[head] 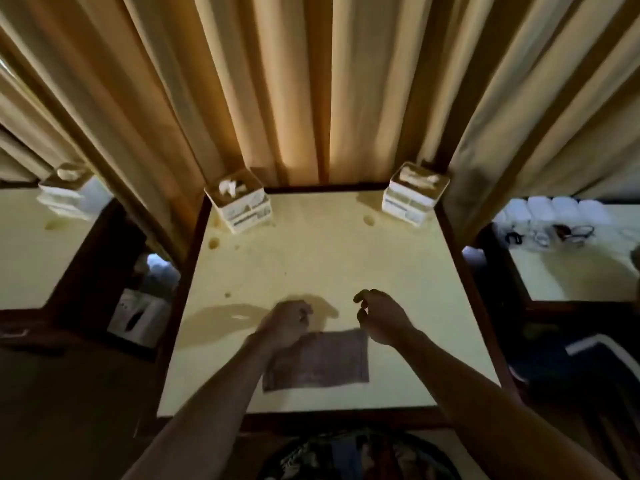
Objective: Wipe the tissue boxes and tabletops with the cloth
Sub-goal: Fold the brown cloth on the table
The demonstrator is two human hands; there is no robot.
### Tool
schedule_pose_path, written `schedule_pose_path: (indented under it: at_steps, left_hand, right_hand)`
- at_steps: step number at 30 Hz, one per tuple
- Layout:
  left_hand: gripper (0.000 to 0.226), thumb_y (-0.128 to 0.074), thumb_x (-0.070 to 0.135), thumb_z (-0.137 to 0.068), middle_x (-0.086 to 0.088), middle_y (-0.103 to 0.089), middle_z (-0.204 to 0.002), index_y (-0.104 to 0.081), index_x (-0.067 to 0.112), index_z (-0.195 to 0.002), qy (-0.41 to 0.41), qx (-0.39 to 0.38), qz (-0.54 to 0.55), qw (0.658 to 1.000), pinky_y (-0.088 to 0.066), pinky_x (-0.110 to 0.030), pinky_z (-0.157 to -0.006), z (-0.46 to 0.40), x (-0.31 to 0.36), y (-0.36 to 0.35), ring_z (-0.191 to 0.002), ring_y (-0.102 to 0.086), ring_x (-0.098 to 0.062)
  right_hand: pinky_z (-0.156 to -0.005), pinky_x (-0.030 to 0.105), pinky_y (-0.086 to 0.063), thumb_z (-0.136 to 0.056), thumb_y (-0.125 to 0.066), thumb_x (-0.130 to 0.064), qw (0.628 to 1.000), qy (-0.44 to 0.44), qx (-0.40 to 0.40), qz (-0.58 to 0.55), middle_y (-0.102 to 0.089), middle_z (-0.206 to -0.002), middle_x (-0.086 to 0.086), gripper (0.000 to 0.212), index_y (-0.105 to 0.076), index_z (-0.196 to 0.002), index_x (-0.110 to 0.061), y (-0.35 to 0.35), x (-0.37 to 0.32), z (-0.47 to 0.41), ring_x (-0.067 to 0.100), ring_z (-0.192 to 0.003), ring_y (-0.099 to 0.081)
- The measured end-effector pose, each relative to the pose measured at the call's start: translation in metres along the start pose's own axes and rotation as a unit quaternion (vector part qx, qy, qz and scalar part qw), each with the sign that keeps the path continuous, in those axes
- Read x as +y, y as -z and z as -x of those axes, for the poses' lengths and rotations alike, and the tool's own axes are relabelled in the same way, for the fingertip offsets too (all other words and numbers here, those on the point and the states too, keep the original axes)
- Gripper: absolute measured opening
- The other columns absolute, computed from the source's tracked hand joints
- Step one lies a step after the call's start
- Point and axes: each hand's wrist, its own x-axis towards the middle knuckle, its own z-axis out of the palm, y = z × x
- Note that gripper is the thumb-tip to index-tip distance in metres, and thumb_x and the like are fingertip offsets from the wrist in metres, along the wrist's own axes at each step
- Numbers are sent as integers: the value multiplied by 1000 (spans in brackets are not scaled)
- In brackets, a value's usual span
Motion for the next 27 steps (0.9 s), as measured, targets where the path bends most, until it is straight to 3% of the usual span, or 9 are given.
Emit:
schedule_pose_path:
  at_steps: [4,7,10,14,18,21,24,27]
  left_hand:
    - [34,-60,20,-98,-8,-60,-138,-66,20,-132,59,8,-47,997,-51,-38,-101,27,-38,-24,-129,-57,-30]
    - [41,-59,30,-100,-3,-52,-143,-59,20,-140,86,-5,-72,994,-48,-44,-104,38,-53,-30,-134,-46,-31]
    - [43,-60,19,-98,-1,-46,-146,-55,23,-141,96,-16,-90,991,-50,-46,-102,40,-60,-32,-136,-42,-30]
    - [60,-65,13,-97,-2,-39,-153,-45,19,-153,111,9,-110,988,-51,-47,-102,40,-66,-34,-139,-37,-29]
    - [46,-64,17,-99,-5,-47,-142,-54,15,-144,111,39,-113,987,-53,-46,-95,42,-73,-33,-132,-42,-30]
    - [47,-64,27,-101,-7,-47,-144,-52,12,-144,137,50,-64,987,-50,-45,-96,41,-74,-32,-133,-43,-31]
    - [38,-62,31,-102,-10,-50,-137,-57,10,-133,150,64,-33,986,-48,-42,-88,40,-76,-32,-126,-47,-32]
    - [21,-60,30,-103,-7,-52,-118,-63,11,-110,143,90,1,986,-43,-37,-78,40,-80,-30,-111,-52,-29]
  right_hand:
    - [-94,38,-51,-97,-52,-26,997,-48,-61,24,-59,-120,8,31,-62,-125,-17,-44,19,19,28,-121,-55]
    - [-96,41,-51,-98,-50,-21,994,-86,-64,13,-56,-130,11,38,-54,-136,-15,-66,28,22,31,-124,-51]
    - [-102,45,-49,-99,-53,-19,991,-123,-45,-2,-52,-138,15,54,-43,-151,-12,-75,23,19,36,-130,-49]
    - [-97,47,-51,-98,-55,-18,988,-153,-27,13,-51,-132,17,46,-49,-143,-10,-83,21,15,37,-125,-51]
    - [-86,42,-53,-99,-61,-20,987,-160,7,1,-51,-119,13,21,-59,-116,-9,-88,26,16,35,-114,-55]
    - [-76,36,-46,-95,-66,-22,987,-143,34,-66,-54,-103,5,12,-57,-99,-14,-86,24,18,29,-99,-57]
    - [-70,37,-48,-93,-63,-14,975,-145,66,-152,-62,-90,5,10,-56,-98,-9,-80,16,20,25,-82,-59]
    - [-70,29,-44,-97,-63,-13,963,-165,74,-200,-64,-96,3,15,-57,-110,-10,-78,12,19,20,-83,-59]
